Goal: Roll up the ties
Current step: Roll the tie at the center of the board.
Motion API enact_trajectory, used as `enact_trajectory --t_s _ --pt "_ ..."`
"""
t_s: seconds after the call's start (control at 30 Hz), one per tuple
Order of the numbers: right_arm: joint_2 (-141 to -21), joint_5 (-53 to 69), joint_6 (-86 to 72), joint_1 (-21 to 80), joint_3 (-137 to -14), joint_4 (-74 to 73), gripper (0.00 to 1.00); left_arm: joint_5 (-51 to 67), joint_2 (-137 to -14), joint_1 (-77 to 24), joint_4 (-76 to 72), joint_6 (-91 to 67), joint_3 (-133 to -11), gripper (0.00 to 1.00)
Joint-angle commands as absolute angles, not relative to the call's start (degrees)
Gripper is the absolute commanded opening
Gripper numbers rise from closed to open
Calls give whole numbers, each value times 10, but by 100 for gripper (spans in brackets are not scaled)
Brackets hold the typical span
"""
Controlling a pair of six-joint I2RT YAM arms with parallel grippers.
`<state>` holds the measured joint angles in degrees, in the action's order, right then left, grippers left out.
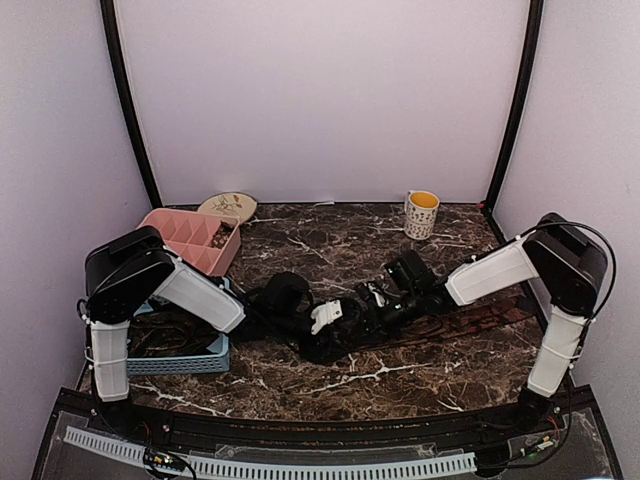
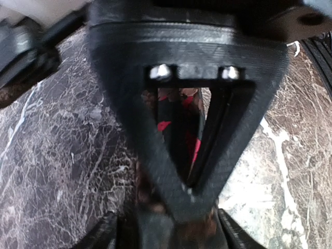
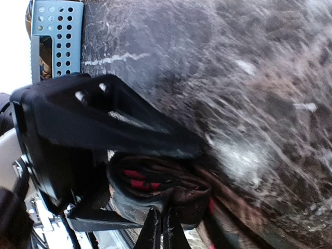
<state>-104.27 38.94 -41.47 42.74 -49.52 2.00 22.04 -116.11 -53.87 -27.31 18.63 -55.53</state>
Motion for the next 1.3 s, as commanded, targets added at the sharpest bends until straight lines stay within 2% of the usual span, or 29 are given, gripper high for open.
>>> enact_trajectory --t_s 0.0,0.1,0.3,0.53,0.63,0.83,0.87,0.97,1.03,1.1,1.27 --pt "-1048 395 -435 409 -438 65 0 236 -1147 -534 -278 161 -530 66" --pt "-1045 408 -441 395 -416 93 0 255 -1151 -535 -342 131 -515 71" --pt "-1044 417 -437 369 -393 103 0 264 -1181 -547 -441 99 -497 75" --pt "-1054 415 -434 359 -374 101 0 272 -1243 -552 -535 67 -521 75" --pt "-1060 417 -433 357 -373 104 0 283 -1263 -552 -536 72 -540 68" --pt "-1019 430 -446 357 -370 133 0 262 -1247 -551 -476 110 -531 39" --pt "-1003 428 -446 357 -371 130 3 256 -1238 -550 -468 117 -522 36" --pt "-964 415 -440 358 -390 97 24 244 -1218 -549 -403 140 -516 33" --pt "-949 410 -441 364 -404 75 34 236 -1208 -549 -366 147 -521 32" --pt "-948 411 -442 377 -422 56 37 224 -1202 -549 -333 151 -529 33" --pt "-976 411 -448 417 -465 37 37 220 -1197 -549 -304 151 -534 34"
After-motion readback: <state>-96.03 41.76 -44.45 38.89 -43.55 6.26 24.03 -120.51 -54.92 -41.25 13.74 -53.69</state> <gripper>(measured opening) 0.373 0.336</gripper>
